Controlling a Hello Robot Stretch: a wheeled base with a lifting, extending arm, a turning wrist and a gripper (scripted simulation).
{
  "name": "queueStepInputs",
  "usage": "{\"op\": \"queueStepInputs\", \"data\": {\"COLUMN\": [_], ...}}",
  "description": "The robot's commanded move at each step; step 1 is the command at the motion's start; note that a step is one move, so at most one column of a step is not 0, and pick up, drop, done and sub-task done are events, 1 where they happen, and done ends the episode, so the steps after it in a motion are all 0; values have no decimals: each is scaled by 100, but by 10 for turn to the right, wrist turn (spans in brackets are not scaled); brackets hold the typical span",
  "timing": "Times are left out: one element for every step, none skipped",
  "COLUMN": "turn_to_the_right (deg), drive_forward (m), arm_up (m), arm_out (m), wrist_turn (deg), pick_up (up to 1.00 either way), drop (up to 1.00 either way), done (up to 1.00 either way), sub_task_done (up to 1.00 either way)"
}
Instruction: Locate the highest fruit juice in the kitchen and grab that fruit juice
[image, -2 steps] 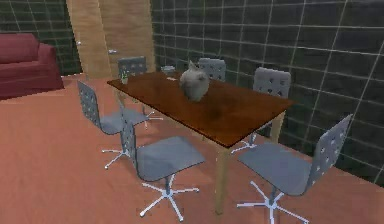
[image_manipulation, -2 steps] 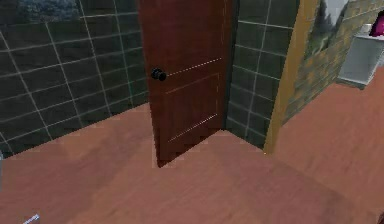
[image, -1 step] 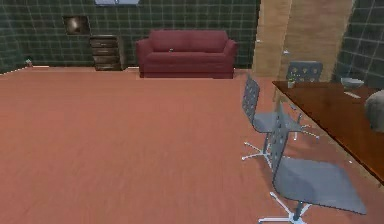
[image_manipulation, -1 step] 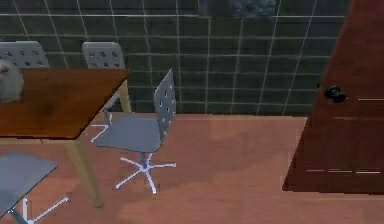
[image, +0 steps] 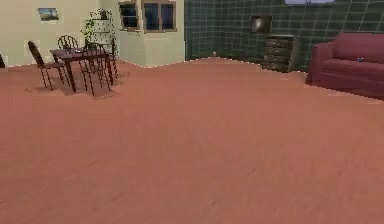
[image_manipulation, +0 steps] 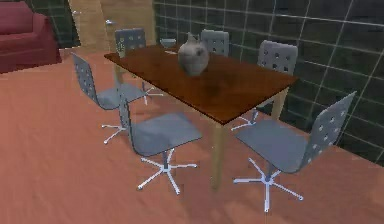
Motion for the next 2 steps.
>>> {"op": "queueStepInputs", "data": {"turn_to_the_right": [-300, 0], "drive_forward": [0, 100], "arm_up": [0, 0], "arm_out": [0, 0], "wrist_turn": [0, 0], "pick_up": [0, 0], "drop": [0, 0], "done": [0, 0], "sub_task_done": [0, 0]}}
